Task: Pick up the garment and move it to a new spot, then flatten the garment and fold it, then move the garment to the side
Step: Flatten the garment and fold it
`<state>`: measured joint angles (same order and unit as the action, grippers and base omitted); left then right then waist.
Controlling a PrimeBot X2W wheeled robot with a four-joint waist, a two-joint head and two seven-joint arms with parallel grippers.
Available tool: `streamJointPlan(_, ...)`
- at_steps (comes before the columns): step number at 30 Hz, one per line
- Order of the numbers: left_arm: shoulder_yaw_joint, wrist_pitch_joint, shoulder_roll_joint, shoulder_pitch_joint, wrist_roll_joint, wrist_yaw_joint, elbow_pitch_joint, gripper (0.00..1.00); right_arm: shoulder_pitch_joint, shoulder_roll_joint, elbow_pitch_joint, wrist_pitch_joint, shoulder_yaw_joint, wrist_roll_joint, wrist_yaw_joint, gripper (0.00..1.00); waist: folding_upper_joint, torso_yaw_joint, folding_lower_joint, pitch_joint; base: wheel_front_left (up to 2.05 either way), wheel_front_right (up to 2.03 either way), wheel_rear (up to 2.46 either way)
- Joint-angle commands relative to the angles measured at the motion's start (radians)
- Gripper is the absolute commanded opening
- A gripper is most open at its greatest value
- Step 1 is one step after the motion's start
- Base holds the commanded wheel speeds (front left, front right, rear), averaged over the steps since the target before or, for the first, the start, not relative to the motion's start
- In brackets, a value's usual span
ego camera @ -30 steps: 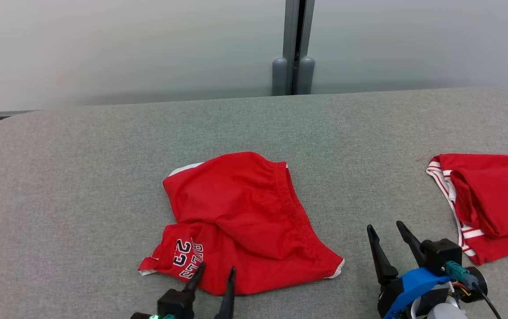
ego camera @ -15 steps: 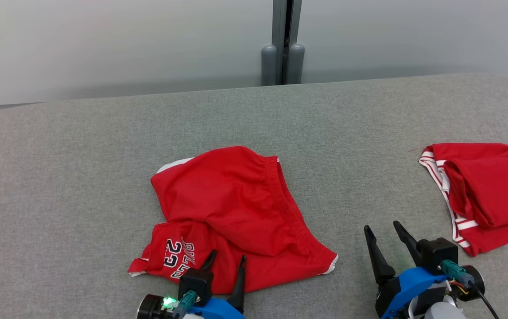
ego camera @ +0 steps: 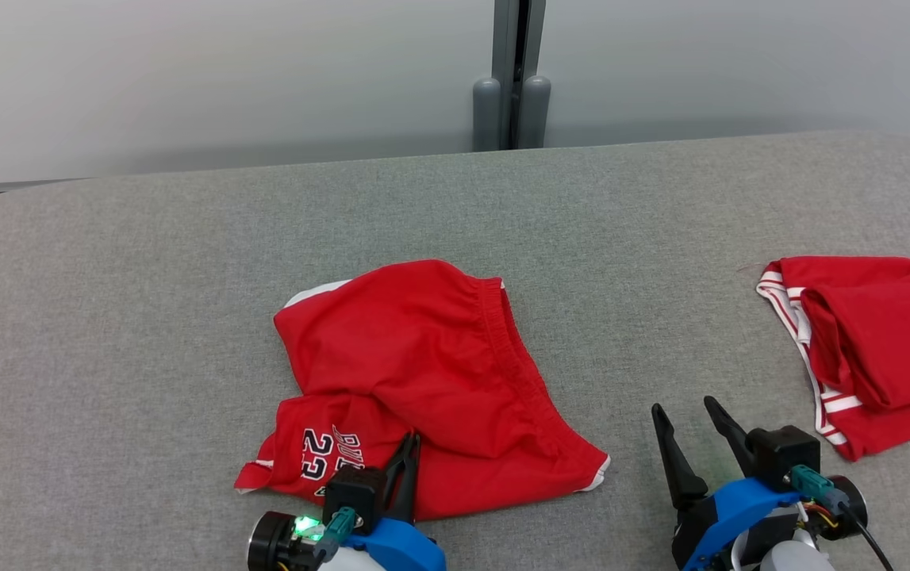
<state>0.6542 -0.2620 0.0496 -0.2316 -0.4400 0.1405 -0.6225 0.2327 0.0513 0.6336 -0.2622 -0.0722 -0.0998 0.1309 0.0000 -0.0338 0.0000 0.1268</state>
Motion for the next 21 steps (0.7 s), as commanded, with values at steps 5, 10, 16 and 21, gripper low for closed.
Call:
streamJointPlan(5,-0.034,-0.004,0.001,-0.002,0.031,-0.004,0.067,0.00,0.015,0.000,0.003,-0.003,0.001,-0.009,0.000,1.00,0.0000,0.000,0.0000,0.000,0.00,0.00,0.00)
streamJointPlan(10,-0.064,-0.004,0.002,-0.013,0.050,-0.008,0.119,0.00,0.014,0.000,0.001,-0.003,0.002,-0.013,0.000,1.00,0.0000,-0.002,0.0000,0.004,0.00,0.00,0.00)
streamJointPlan(16,-0.102,-0.004,0.002,-0.089,0.070,-0.011,0.071,0.00,0.041,0.001,-0.013,-0.003,-0.016,-0.027,0.000,1.00,0.0000,-0.031,0.0000,0.047,0.00,0.00,0.00)
streamJointPlan(21,-0.143,-0.004,0.001,-0.175,0.093,-0.004,-0.013,0.00,0.065,0.000,-0.030,-0.003,-0.033,-0.036,0.000,1.00,0.0000,-0.066,0.0000,0.096,0.00,0.00,0.00)
